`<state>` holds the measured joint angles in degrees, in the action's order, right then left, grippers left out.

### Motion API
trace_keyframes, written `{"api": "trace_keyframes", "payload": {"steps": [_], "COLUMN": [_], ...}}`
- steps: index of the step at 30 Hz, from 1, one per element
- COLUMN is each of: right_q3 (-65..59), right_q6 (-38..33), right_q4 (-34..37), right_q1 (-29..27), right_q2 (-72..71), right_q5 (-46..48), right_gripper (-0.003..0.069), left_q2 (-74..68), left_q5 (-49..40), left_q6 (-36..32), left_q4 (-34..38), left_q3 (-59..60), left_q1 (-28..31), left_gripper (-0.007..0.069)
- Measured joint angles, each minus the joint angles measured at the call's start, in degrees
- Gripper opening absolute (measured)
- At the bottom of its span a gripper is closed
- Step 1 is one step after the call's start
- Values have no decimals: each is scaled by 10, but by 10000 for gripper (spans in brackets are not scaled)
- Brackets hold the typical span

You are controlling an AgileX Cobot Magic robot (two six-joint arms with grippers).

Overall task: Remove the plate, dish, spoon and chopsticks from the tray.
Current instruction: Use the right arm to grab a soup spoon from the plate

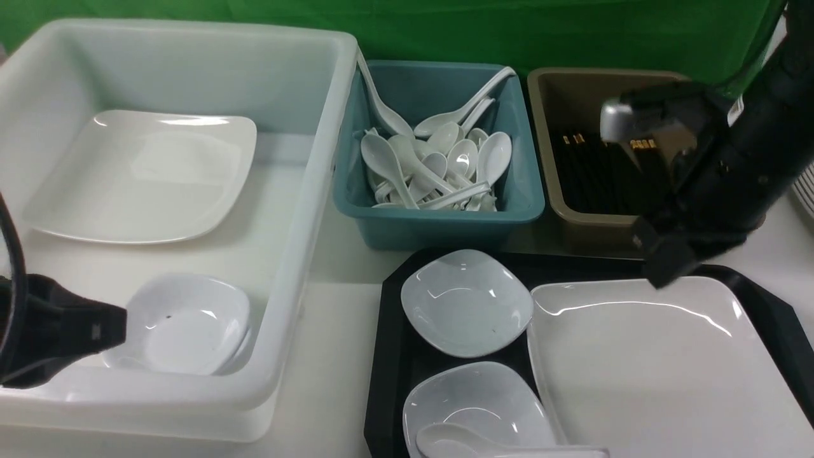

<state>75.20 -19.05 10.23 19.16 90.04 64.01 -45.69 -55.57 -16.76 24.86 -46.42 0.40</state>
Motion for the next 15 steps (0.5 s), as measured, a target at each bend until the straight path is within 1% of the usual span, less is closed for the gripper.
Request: {"api": "trace_keyframes", "payload": {"steps": [3, 5, 8, 10, 11, 12, 13, 14, 15], "right_q3": [-44, -62, -82, -88, -95, -99, -99, -104, -105], "right_q6": [-14, -17, -24, -35, -48, -61, -64, -81, -84], "right_q4": [-1, 0, 0, -1, -2, -2, -2, -5, -9], "right_q1": [23, 37, 60, 79, 99, 114, 117, 141, 154], "right_q2": [-38, -56, -67, -66, -63, -59, -59, -51, -46], "right_q5": [-8, -12, -20, -27, -39, -48, -48, -68, -77], "right_gripper": [38, 57, 118, 184, 258, 315, 327, 422, 466], "left_q2": [-4, -10, -24, -36, -43, -49, -51, -56, -59], "left_q5": [6, 13, 19, 21, 21, 21, 21, 21, 21], "left_q6": [-27, -42, -63, -69, -69, -68, -67, -58, -56], "left_q4": [31, 57, 89, 96, 95, 94, 93, 90, 89], "left_q3": [0, 0, -1, -1, -1, -1, -1, -1, -1], "left_q1": [-6, -13, -29, -44, -56, -65, -67, -83, -91], "left_gripper": [8, 5, 1, 1, 1, 1, 1, 1, 1]}}
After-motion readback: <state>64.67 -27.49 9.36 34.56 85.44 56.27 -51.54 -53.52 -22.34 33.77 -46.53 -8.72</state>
